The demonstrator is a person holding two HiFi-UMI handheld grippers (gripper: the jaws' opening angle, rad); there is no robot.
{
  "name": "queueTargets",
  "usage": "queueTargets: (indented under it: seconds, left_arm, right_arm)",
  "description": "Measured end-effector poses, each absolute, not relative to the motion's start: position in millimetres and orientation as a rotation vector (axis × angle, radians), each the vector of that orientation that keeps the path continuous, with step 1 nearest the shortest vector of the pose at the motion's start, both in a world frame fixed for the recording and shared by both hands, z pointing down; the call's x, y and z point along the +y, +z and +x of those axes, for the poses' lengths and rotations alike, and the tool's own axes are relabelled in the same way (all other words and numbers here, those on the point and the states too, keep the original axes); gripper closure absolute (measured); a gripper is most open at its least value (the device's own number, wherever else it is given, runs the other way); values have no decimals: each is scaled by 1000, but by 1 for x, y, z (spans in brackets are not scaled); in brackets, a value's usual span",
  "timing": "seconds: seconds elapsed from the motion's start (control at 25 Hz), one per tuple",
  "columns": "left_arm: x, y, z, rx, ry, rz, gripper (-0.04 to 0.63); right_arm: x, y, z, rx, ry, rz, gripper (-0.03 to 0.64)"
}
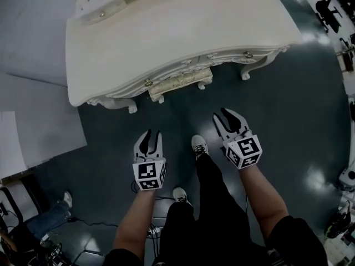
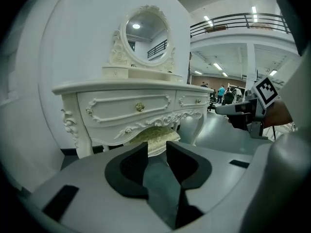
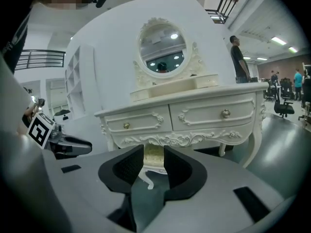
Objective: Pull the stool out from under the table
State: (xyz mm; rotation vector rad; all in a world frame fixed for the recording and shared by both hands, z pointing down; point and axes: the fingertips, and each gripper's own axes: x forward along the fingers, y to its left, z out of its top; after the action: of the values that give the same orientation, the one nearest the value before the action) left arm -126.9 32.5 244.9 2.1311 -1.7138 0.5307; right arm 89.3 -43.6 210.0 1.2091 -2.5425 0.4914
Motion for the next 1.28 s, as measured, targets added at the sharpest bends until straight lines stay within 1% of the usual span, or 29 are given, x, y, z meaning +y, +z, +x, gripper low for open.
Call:
queueTargets:
  seconds: [0.16, 0.56, 0.84, 1.04, 1.28]
  left_arm:
    - [15, 304, -139, -1733, 546, 2086, 456]
    - [-27, 433, -155, -1770, 569, 2071, 375]
    - [-62, 509, -167, -1801, 564, 2051, 365]
    - [-91, 551, -178, -1836, 541, 2039, 336]
    - [-118, 588, -187, -1884, 532, 2046, 325]
  right_arm:
    - [-70, 266, 86, -2524, 483, 1215, 475]
    - [-113, 397, 93, -2488, 417, 1200, 414]
    - [-156, 479, 108, -2444, 400, 1251, 397]
    - [-194, 525, 109, -2428, 360, 1253, 357]
    - [-236, 569, 117, -2416, 321, 1295, 334]
